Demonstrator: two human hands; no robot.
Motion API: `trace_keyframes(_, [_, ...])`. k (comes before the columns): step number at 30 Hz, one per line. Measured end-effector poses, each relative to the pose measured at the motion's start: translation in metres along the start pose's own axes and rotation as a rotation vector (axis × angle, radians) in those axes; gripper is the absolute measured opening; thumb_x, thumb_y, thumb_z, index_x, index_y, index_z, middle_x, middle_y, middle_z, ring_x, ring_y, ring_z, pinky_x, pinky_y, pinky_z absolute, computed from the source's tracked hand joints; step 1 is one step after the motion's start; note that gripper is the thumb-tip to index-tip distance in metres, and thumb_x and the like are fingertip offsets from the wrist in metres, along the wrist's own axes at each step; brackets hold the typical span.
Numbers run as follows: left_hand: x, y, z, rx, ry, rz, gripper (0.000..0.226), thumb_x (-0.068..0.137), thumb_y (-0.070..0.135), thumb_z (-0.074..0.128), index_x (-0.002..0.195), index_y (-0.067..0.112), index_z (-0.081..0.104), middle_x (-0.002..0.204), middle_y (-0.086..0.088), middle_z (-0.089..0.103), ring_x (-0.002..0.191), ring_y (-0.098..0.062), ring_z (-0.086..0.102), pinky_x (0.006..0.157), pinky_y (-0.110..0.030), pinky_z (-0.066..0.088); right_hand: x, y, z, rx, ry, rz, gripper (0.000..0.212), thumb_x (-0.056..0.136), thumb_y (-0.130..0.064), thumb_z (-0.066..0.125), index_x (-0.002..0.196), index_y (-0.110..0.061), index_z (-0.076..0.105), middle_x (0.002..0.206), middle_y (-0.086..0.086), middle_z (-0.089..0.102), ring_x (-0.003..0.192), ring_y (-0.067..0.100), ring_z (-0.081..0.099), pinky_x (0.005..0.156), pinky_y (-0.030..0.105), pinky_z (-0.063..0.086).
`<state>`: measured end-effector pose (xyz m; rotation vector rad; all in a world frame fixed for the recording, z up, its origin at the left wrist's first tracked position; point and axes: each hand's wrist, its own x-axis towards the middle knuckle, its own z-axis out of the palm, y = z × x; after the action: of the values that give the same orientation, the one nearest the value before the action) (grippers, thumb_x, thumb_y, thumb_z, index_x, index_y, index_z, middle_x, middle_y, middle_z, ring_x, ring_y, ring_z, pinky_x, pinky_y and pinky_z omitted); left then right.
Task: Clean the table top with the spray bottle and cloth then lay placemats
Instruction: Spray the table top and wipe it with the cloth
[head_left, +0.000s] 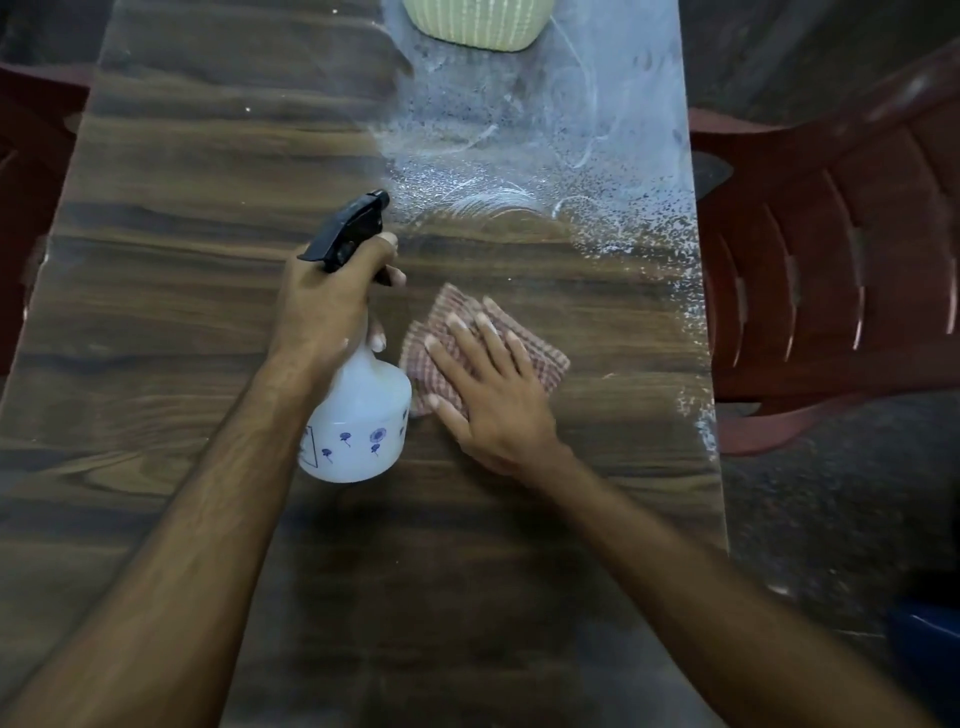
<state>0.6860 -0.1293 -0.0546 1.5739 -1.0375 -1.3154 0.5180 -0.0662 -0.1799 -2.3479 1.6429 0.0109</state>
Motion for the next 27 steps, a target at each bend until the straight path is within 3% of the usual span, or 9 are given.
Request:
trace_keyframes(4, [-0.009, 0.002, 0.016, -0.001, -0.039, -0.008, 0.02, 0.09, 0.031, 0.064, 0.093, 0.012, 0.067, 0.08, -0.004, 0.071, 0.065, -0.039, 0.049, 0.049, -0.03, 0.037, -0.05, 0.076, -0.007, -0.034, 0.023, 0.218, 0.066, 0.096, -0.061, 0.024, 0.156, -0.033, 0.023, 0.166, -0.001, 0.012, 0.153, 0.022, 0.005, 0.122, 0.041, 0.002])
trace_keyframes(8, [-0.02, -0.002, 0.039, 0.012, -0.072, 0.001, 0.02, 0.088, 0.033, 0.065, 0.091, 0.013, 0.066, 0.08, -0.004, 0.071, 0.061, -0.038, 0.052, 0.049, -0.03, 0.037, -0.016, 0.128, -0.026, -0.025, 0.104, 0.427, 0.068, 0.097, -0.061, 0.019, 0.157, -0.03, 0.021, 0.167, 0.003, 0.01, 0.153, 0.027, 0.003, 0.123, 0.049, 0.004])
trace_keyframes(12, [-0.028, 0.001, 0.07, -0.001, -0.078, -0.006, 0.018, 0.087, 0.033, 0.066, 0.093, 0.015, 0.066, 0.078, -0.004, 0.069, 0.07, -0.039, 0.051, 0.045, -0.028, 0.037, -0.035, 0.103, -0.017, -0.017, 0.057, 0.274, 0.066, 0.1, -0.059, 0.021, 0.158, -0.03, 0.011, 0.167, 0.003, 0.0, 0.153, 0.026, -0.004, 0.123, 0.049, 0.001])
trace_keyframes(17, [-0.037, 0.011, 0.104, -0.024, -0.039, -0.017, 0.007, 0.092, 0.025, 0.065, 0.094, 0.019, 0.067, 0.077, -0.002, 0.068, 0.074, -0.034, 0.052, 0.042, -0.025, 0.037, -0.135, 0.116, 0.0, -0.026, 0.038, 0.033, 0.062, 0.099, -0.056, 0.036, 0.155, -0.032, 0.029, 0.165, 0.0, 0.019, 0.153, 0.025, 0.013, 0.123, 0.046, 0.013])
trace_keyframes(21, [-0.04, 0.012, 0.127, -0.009, -0.001, -0.039, 0.013, 0.093, 0.025, 0.064, 0.098, 0.013, 0.067, 0.082, -0.011, 0.068, 0.049, -0.029, 0.041, 0.042, -0.026, 0.037, -0.102, 0.178, -0.015, -0.047, 0.038, 0.087, 0.064, 0.096, -0.057, 0.033, 0.154, -0.031, 0.031, 0.164, 0.003, 0.022, 0.152, 0.026, 0.014, 0.122, 0.048, 0.013])
trace_keyframes(24, [-0.041, 0.008, 0.138, -0.004, 0.035, -0.05, 0.016, 0.094, 0.026, 0.064, 0.101, 0.012, 0.066, 0.084, -0.011, 0.068, 0.039, -0.021, 0.04, 0.041, -0.025, 0.036, -0.032, 0.217, -0.037, -0.014, 0.076, 0.212, 0.068, 0.096, -0.061, 0.02, 0.157, -0.031, 0.022, 0.166, 0.004, 0.012, 0.153, 0.027, 0.005, 0.123, 0.05, 0.006])
trace_keyframes(27, [-0.039, 0.005, 0.146, 0.017, 0.069, -0.06, 0.017, 0.093, 0.031, 0.063, 0.098, 0.014, 0.067, 0.083, -0.007, 0.071, 0.034, -0.021, 0.041, 0.047, -0.03, 0.036, 0.01, 0.212, -0.047, -0.022, 0.056, 0.228, 0.067, 0.099, -0.059, 0.019, 0.159, -0.029, 0.012, 0.167, 0.005, 0.002, 0.153, 0.028, -0.004, 0.123, 0.049, -0.001])
